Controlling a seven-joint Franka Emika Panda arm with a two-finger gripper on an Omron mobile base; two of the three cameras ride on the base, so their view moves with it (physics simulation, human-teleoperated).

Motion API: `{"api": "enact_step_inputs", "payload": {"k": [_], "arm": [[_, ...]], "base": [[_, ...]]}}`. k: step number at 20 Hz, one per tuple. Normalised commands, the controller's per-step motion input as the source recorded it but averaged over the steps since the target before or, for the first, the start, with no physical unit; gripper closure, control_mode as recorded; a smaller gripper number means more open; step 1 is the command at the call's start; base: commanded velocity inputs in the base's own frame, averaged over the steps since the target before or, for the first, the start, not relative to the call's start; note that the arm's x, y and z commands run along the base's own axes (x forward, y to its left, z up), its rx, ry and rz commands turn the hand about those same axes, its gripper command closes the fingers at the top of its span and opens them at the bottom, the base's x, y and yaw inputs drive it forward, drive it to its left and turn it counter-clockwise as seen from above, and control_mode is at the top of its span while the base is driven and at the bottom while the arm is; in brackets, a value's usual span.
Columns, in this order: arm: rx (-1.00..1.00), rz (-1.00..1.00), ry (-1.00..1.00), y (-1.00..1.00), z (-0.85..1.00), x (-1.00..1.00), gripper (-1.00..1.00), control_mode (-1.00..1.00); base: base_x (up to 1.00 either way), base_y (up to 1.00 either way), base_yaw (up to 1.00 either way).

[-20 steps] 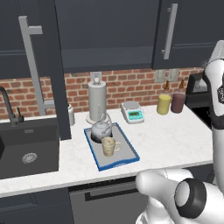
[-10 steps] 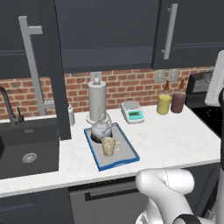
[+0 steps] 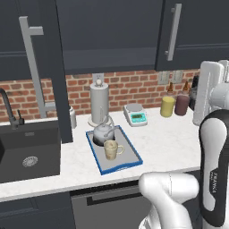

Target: Pick the kettle from the counter and place it on the tray. Then pick the mug from the cabinet and place it on the tray. Then close the cabinet doors.

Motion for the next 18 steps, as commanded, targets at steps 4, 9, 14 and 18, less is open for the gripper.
{"api": "enact_step_inputs", "payload": {"k": [4,9,14,18], "arm": [[-0.14,0.00,0.08,0.95,0.00,-0.72,1.00,-1.00],[-0.14,-0.02,0.15,0.83,0.00,-0.55,1.00,-1.00],[-0.08,-0.07,0.15,0.70,0.00,-0.44,1.00,-1.00],[-0.06,-0.10,0.01,0.80,0.00,-0.30,1.00,-1.00]], "base": [[0.00,0.00,0.00],[0.00,0.00,0.00],[0.00,0.00,0.00],[0.00,0.00,0.00]]}}
